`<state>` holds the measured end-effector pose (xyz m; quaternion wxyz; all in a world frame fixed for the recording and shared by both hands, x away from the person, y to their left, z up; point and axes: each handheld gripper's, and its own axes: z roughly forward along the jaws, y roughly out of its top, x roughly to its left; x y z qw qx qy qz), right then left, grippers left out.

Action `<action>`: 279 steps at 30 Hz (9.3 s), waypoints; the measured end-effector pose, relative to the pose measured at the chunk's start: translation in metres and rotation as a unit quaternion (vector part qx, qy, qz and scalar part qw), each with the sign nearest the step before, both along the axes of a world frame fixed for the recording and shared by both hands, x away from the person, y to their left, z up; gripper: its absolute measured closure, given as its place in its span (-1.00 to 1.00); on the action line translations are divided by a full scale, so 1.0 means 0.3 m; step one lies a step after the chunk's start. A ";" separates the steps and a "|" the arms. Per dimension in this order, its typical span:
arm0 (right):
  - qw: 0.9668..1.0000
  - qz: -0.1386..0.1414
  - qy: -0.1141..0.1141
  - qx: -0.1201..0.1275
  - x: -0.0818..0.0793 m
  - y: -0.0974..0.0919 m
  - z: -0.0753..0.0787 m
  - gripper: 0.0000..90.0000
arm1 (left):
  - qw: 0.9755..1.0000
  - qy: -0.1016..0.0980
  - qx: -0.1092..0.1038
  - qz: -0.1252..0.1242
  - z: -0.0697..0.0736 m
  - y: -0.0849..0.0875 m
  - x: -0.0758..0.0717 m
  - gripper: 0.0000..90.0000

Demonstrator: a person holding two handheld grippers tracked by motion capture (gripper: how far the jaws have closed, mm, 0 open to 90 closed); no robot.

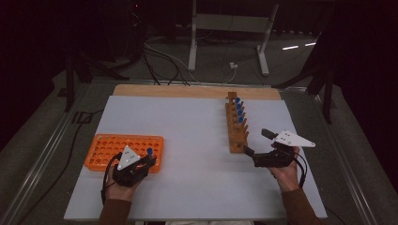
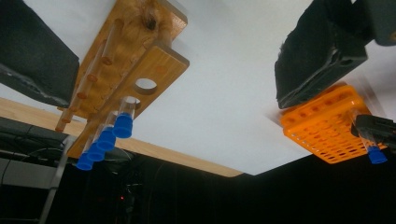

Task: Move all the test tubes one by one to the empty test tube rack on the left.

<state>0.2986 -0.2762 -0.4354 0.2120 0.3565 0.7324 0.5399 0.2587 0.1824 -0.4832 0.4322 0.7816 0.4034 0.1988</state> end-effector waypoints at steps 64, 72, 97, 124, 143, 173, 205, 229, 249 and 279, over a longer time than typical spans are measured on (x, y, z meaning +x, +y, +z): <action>0.994 -0.071 0.063 -0.047 0.284 0.097 -0.075 0.31 | 0.983 -0.086 -0.086 0.136 0.071 0.120 -0.039 -0.98; 0.993 -0.079 0.064 -0.055 0.307 0.121 -0.103 0.65 | 0.983 -0.086 -0.078 0.139 0.067 0.115 -0.037 -0.98; 0.994 -0.085 0.045 -0.055 0.300 0.114 -0.046 0.70 | 0.984 -0.084 -0.077 0.139 0.064 0.113 -0.037 -0.98; 0.996 -0.067 0.008 -0.053 0.259 0.108 0.098 0.70 | 0.984 -0.086 -0.085 0.132 0.080 0.100 -0.033 -0.95; 0.999 -0.006 0.025 -0.042 0.214 0.197 0.092 0.70 | 0.986 -0.108 -0.084 0.098 0.130 0.040 -0.049 -0.85; 0.993 0.100 0.059 -0.025 0.124 0.343 0.098 0.70 | 0.994 -0.080 -0.066 -0.021 0.169 -0.352 0.031 -0.55; 0.984 0.160 0.074 -0.020 0.073 0.422 0.095 0.59 | 0.995 -0.066 -0.038 -0.062 0.136 -0.452 0.072 0.74; 0.994 0.092 0.049 -0.025 0.088 0.299 0.075 -0.99 | 0.995 -0.058 -0.073 -0.045 0.164 -0.324 0.046 0.74; 0.998 0.042 0.043 -0.024 0.068 0.173 0.042 -1.00 | 0.992 -0.068 -0.077 -0.067 0.200 -0.170 -0.026 0.74; 1.000 0.008 0.018 -0.007 0.000 0.055 0.043 -1.00 | 0.993 -0.076 -0.077 0.037 0.126 0.095 -0.074 0.74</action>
